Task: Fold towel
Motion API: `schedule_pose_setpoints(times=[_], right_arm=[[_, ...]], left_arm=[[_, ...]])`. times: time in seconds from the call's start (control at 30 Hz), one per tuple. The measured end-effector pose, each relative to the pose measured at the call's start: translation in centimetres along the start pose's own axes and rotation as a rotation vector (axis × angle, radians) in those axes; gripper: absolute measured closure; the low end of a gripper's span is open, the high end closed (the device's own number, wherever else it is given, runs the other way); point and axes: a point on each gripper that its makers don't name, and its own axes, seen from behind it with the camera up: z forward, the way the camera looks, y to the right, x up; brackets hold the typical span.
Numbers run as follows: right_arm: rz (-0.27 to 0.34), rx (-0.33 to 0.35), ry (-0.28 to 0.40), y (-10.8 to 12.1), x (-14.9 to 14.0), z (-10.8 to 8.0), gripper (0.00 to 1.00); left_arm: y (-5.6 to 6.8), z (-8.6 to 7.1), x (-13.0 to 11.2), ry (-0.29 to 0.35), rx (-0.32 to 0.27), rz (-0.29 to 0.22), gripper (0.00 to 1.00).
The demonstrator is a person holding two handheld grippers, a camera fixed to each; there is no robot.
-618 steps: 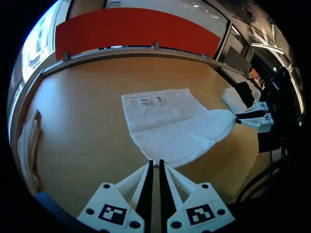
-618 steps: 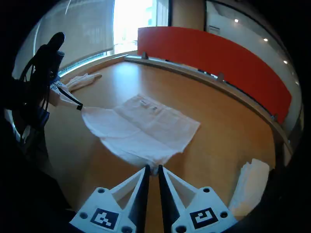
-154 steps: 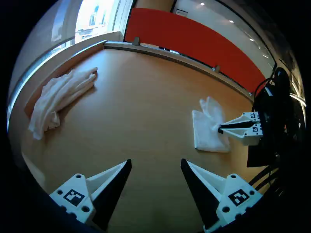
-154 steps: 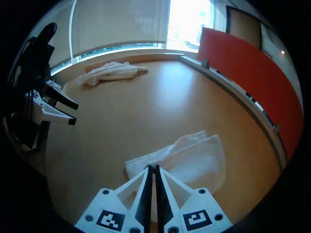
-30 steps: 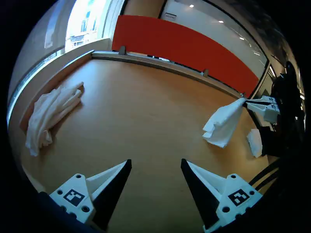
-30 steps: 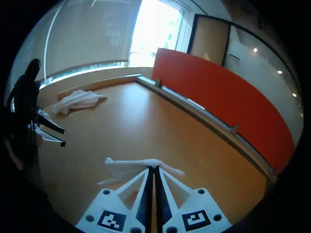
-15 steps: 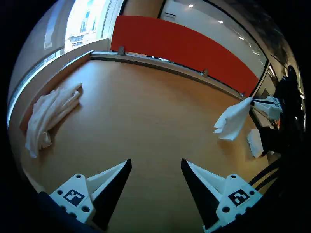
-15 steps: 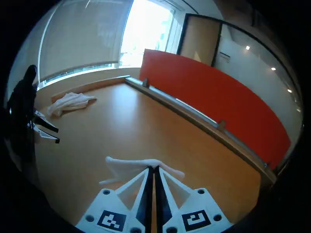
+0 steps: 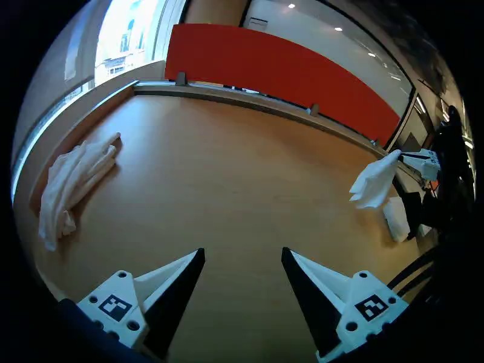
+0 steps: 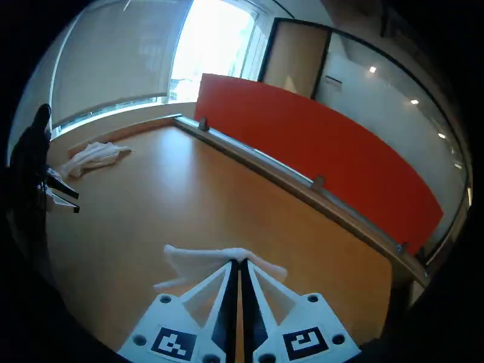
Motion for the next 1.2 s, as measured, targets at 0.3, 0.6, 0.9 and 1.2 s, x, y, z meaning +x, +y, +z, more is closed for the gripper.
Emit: schedule_pose_setpoints(times=[0.3,0.6,0.9,1.2], right_arm=[[0.038,-0.055,-0.021,4.9,-2.7,-1.4,0.97],[0.029,-0.107,-0.051,9.8,-4.6,-3.0,0.97],[0.027,-0.15,-0.095,14.0,-7.2,-4.3,0.97],[0.03,-0.192,-0.122,17.5,-8.9,-6.1,0.97]], left_arm=[[0.7,0.4,0.2,-0.006,0.004,0.01,0.06],[1.2,0.5,0.3,-0.012,0.01,0.019,0.06],[2.0,0.6,0.2,-0.016,0.012,0.031,0.06],[2.5,0.8,0.3,-0.021,0.014,0.042,0.06]])
